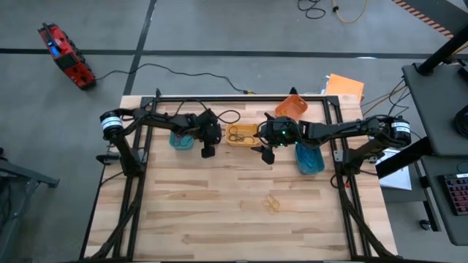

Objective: Sort rubber bands into baskets
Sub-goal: Put the black rubberband into the yellow bin, then put the yellow rubberband into the orange bin

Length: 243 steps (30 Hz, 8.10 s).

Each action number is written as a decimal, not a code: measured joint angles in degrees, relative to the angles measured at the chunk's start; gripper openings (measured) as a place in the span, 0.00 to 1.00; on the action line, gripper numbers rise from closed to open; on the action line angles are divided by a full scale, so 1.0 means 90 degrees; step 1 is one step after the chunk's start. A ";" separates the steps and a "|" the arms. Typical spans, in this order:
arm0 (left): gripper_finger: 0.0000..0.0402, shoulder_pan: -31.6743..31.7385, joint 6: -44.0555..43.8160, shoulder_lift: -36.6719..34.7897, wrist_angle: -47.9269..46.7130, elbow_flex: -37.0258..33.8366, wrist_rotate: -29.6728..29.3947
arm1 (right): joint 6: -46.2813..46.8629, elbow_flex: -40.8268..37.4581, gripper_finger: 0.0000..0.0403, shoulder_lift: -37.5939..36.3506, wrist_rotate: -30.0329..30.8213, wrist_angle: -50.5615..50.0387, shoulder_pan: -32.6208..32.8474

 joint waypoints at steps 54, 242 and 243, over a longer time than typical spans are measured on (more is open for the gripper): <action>0.00 -0.0727 -0.1706 -0.2372 0.2572 -0.0102 0.0792 | -0.0695 -0.0024 0.66 0.0000 0.0130 0.1494 0.0000; 0.56 -0.1646 -0.2667 -0.3108 0.1493 -0.0576 -0.0561 | 0.2027 0.1535 0.03 0.2946 0.0763 -0.3128 0.4129; 0.56 -0.1661 -0.2667 -0.3108 0.1491 -0.0576 -0.0561 | 0.2013 0.1535 0.03 0.2929 0.0763 -0.3130 0.4129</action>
